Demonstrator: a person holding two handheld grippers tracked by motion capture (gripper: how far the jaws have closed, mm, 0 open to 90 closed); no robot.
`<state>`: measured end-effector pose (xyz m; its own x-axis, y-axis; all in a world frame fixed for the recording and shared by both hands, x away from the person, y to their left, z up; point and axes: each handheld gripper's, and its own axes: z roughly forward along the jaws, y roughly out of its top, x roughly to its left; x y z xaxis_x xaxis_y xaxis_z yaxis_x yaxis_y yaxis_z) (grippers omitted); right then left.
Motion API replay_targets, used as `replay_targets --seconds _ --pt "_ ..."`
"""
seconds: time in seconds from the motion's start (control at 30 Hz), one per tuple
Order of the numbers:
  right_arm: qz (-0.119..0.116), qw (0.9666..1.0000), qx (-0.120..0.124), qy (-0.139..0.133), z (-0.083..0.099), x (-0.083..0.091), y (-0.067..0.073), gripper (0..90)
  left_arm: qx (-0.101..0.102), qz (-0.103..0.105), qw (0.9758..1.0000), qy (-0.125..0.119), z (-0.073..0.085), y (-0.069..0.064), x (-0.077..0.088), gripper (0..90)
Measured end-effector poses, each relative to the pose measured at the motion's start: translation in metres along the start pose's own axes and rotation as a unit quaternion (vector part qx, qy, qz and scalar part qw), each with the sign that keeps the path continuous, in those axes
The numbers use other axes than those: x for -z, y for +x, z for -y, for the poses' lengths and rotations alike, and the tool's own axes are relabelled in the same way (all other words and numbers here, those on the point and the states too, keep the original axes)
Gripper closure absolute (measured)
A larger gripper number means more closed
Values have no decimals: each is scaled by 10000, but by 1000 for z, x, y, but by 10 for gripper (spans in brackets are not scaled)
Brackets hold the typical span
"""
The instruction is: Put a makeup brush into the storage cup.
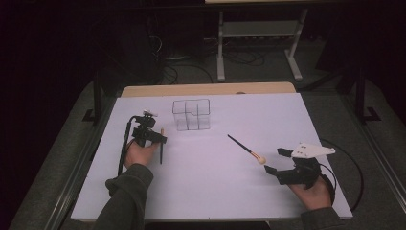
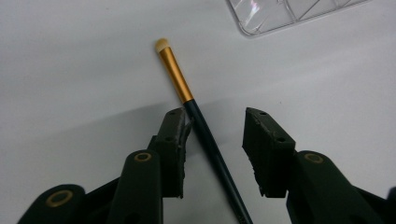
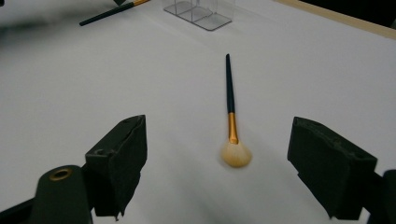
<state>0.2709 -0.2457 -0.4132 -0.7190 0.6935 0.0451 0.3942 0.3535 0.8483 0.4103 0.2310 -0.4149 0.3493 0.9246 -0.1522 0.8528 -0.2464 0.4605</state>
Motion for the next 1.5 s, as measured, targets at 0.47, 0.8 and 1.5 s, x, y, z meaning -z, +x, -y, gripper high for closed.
replay_targets --seconds 0.47,0.8,1.5 --pt "-14 10000 29 -10 0 0 0 189 -81 -220 9996 181 1 -3 -8 662" --pt "-11 10000 42 9 -2 0 2 190 -463 -749 9960 139 3 -12 -11 793" --pt "-73 10000 23 24 -1 -3 3 196 -536 -438 9975 121 6 3 5 832"
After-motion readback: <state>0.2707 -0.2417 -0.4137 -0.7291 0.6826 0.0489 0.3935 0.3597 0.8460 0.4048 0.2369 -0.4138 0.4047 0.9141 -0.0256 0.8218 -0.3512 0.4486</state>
